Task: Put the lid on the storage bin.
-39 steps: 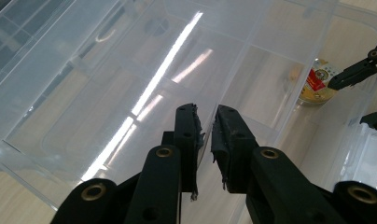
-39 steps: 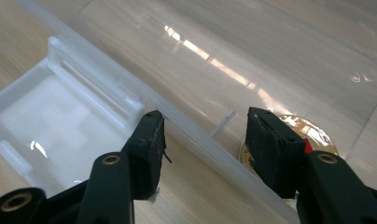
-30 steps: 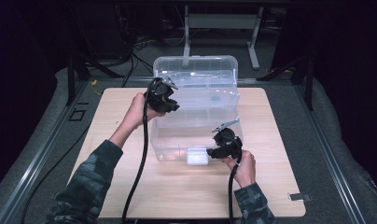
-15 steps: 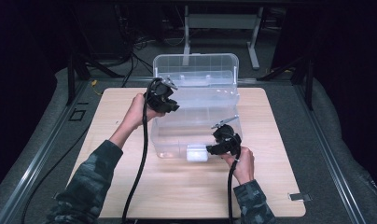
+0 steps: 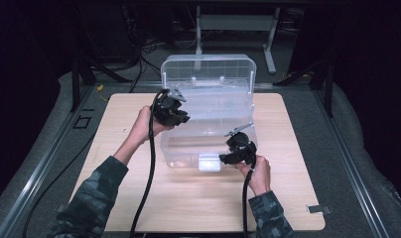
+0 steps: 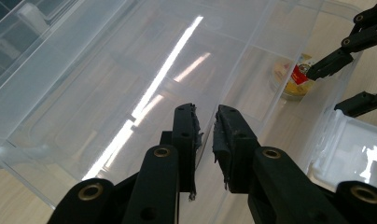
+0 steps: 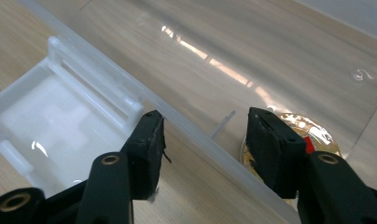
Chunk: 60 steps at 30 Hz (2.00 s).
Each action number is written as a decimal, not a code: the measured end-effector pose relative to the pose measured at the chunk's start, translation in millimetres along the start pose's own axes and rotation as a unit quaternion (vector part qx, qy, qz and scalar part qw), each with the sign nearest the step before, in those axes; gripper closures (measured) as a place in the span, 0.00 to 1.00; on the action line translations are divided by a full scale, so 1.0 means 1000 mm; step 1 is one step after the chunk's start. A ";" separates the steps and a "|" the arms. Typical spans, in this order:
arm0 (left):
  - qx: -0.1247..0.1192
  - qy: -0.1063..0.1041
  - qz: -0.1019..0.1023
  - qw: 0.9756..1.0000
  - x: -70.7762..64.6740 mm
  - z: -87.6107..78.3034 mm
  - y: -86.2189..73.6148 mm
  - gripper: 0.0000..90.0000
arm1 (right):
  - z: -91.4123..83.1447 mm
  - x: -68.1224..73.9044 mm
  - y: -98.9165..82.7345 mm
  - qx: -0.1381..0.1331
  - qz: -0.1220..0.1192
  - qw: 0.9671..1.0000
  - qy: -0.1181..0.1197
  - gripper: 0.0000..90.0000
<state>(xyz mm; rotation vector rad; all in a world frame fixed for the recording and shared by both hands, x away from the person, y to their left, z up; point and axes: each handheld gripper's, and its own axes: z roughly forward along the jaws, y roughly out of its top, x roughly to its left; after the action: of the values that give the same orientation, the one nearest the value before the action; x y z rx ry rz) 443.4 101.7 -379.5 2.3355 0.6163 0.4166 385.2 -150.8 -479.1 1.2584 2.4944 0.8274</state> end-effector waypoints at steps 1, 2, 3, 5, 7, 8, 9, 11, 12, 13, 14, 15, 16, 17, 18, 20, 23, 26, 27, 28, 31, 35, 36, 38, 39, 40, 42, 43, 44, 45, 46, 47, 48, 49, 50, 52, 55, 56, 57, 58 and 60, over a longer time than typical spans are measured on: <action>-0.001 0.002 0.001 1.000 -0.001 0.000 0.000 0.86 | 0.000 0.000 0.000 0.000 0.000 1.000 0.000 0.52; -0.002 0.004 0.002 1.000 -0.002 0.000 -0.001 0.86 | 0.000 0.000 0.000 0.001 0.000 1.000 0.001 0.52; -0.005 0.006 0.003 1.000 -0.003 0.000 -0.002 0.86 | 0.000 0.000 0.000 0.002 -0.001 1.000 0.001 0.52; -0.008 0.009 0.005 1.000 -0.005 -0.001 -0.004 0.86 | 0.000 0.000 0.000 0.003 0.001 1.000 -0.001 0.51; -0.010 0.012 0.006 1.000 -0.007 -0.001 -0.006 0.86 | 0.000 0.000 0.000 0.003 0.000 1.000 -0.001 0.51; -0.014 0.011 0.008 1.000 -0.007 -0.001 -0.007 0.86 | 0.000 0.000 0.000 0.003 -0.001 1.000 -0.001 0.51; -0.015 0.009 0.006 1.000 -0.007 -0.001 -0.008 0.86 | 0.000 0.000 0.000 0.004 0.000 1.000 -0.001 0.51; -0.018 0.010 0.004 1.000 -0.008 -0.001 -0.009 0.86 | 0.000 0.000 0.000 0.004 -0.001 1.000 -0.001 0.51; -0.018 0.010 0.005 1.000 -0.009 -0.001 -0.010 0.86 | 0.000 0.000 0.000 0.004 -0.001 1.000 -0.001 0.51; -0.018 0.010 0.005 1.000 -0.010 -0.001 -0.010 0.86 | 0.000 0.000 0.000 0.003 -0.001 1.000 -0.001 0.51; -0.018 0.011 0.007 1.000 -0.010 -0.001 -0.011 0.86 | 0.000 0.000 0.000 0.002 -0.002 1.000 -0.001 0.51; -0.018 0.011 0.008 1.000 -0.010 -0.001 -0.011 0.86 | 0.000 0.000 -0.001 0.001 -0.003 1.000 0.001 0.50; -0.019 0.011 0.007 1.000 -0.011 -0.002 -0.012 0.86 | 0.000 0.000 -0.001 0.001 -0.003 1.000 0.001 0.50; -0.020 0.012 0.008 1.000 -0.011 -0.001 -0.012 0.86 | -0.001 -0.001 -0.001 0.000 -0.002 1.000 0.002 0.51; -0.022 0.014 0.008 1.000 -0.012 -0.002 -0.013 0.85 | -0.001 -0.001 -0.001 -0.001 -0.002 1.000 0.004 0.49; -0.028 0.016 0.006 0.999 -0.013 -0.001 -0.014 0.85 | -0.001 -0.002 -0.002 -0.004 0.001 1.000 0.006 0.49; -0.034 0.014 0.003 0.999 -0.013 -0.001 -0.016 0.85 | -0.001 -0.003 -0.003 -0.006 0.001 1.000 0.000 0.48; -0.032 0.012 0.002 0.999 -0.014 -0.001 -0.017 0.85 | -0.001 -0.003 -0.003 -0.005 0.002 1.000 0.000 0.48; -0.035 0.012 0.000 0.999 -0.015 -0.001 -0.018 0.85 | -0.001 -0.003 -0.003 -0.005 0.001 1.000 0.000 0.48; -0.036 0.011 0.000 0.999 -0.016 0.000 -0.019 0.85 | -0.001 -0.003 -0.004 -0.006 0.002 1.000 0.000 0.48; -0.038 0.011 0.000 0.999 -0.020 0.000 -0.022 0.85 | -0.001 -0.002 -0.004 -0.007 0.001 1.000 -0.001 0.48; -0.044 0.016 -0.006 0.999 -0.024 0.001 -0.026 0.83 | -0.002 -0.002 -0.004 -0.008 -0.003 1.000 0.002 0.47; -0.046 0.016 -0.006 0.999 -0.025 0.001 -0.027 0.83 | -0.002 -0.002 -0.004 -0.008 -0.003 1.000 0.000 0.44; -0.049 0.015 -0.008 0.999 -0.026 0.001 -0.028 0.83 | -0.004 -0.003 -0.004 -0.004 -0.004 1.000 -0.011 0.40; -0.048 0.013 -0.007 0.999 -0.026 0.001 -0.028 0.83 | -0.006 -0.004 -0.004 -0.005 -0.004 1.000 -0.012 0.38; -0.048 0.013 -0.005 0.999 -0.025 0.001 -0.028 0.83 | -0.008 -0.004 -0.004 -0.003 -0.006 1.000 -0.011 0.39; -0.057 0.007 -0.010 0.998 -0.023 0.001 -0.029 0.82 | -0.016 -0.002 -0.004 0.006 -0.018 1.000 -0.025 0.39; -0.059 0.006 -0.012 0.998 -0.023 0.001 -0.029 0.82 | -0.021 -0.002 -0.004 0.007 -0.023 0.999 -0.024 0.38; -0.059 0.006 -0.012 0.998 -0.023 0.001 -0.030 0.82 | -0.024 -0.001 -0.005 0.006 -0.025 0.999 -0.023 0.37; -0.060 0.006 -0.011 0.998 -0.024 0.001 -0.030 0.82 | -0.031 0.001 -0.005 0.007 -0.029 0.999 -0.031 0.37; -0.061 0.006 -0.012 0.998 -0.024 0.001 -0.030 0.82 | -0.040 0.001 -0.006 0.001 -0.031 0.999 -0.025 0.37; -0.062 0.007 -0.012 0.998 -0.024 0.001 -0.031 0.82 | -0.048 0.002 -0.005 -0.007 -0.031 0.999 -0.017 0.37; -0.063 0.008 -0.011 0.998 -0.024 0.001 -0.031 0.82 | -0.056 0.001 -0.005 -0.019 -0.032 0.999 -0.005 0.38; -0.068 0.010 -0.012 0.998 -0.024 0.001 -0.033 0.82 | -0.062 0.001 -0.004 -0.030 -0.032 0.999 -0.001 0.39; -0.071 0.007 -0.015 0.997 -0.025 0.001 -0.033 0.82 | -0.070 -0.001 -0.002 -0.045 -0.032 0.998 0.002 0.39; -0.073 0.007 -0.017 0.997 -0.024 0.001 -0.034 0.82 | -0.082 -0.007 0.004 -0.064 -0.025 0.998 0.004 0.39; -0.074 0.006 -0.015 0.997 -0.024 0.002 -0.033 0.82 | -0.097 -0.016 0.020 -0.082 -0.023 0.996 0.008 0.38; -0.074 0.005 -0.017 0.997 -0.024 0.001 -0.034 0.82 | -0.100 -0.019 0.027 -0.086 -0.023 0.996 0.006 0.39; -0.077 0.005 -0.020 0.997 -0.024 0.001 -0.035 0.82 | -0.102 -0.021 0.035 -0.090 -0.024 0.996 0.001 0.39; -0.081 0.006 -0.021 0.996 -0.024 0.001 -0.036 0.82 | -0.104 -0.023 0.042 -0.093 -0.025 0.995 0.006 0.38; -0.084 0.009 -0.019 0.996 -0.026 0.002 -0.038 0.82 | -0.104 -0.026 0.054 -0.103 -0.025 0.994 0.000 0.40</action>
<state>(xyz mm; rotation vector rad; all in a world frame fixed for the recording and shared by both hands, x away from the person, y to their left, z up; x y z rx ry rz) 410.2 111.8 -409.8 2.1584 0.6103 0.4551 391.9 -185.8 -363.8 1.1216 2.3588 1.0421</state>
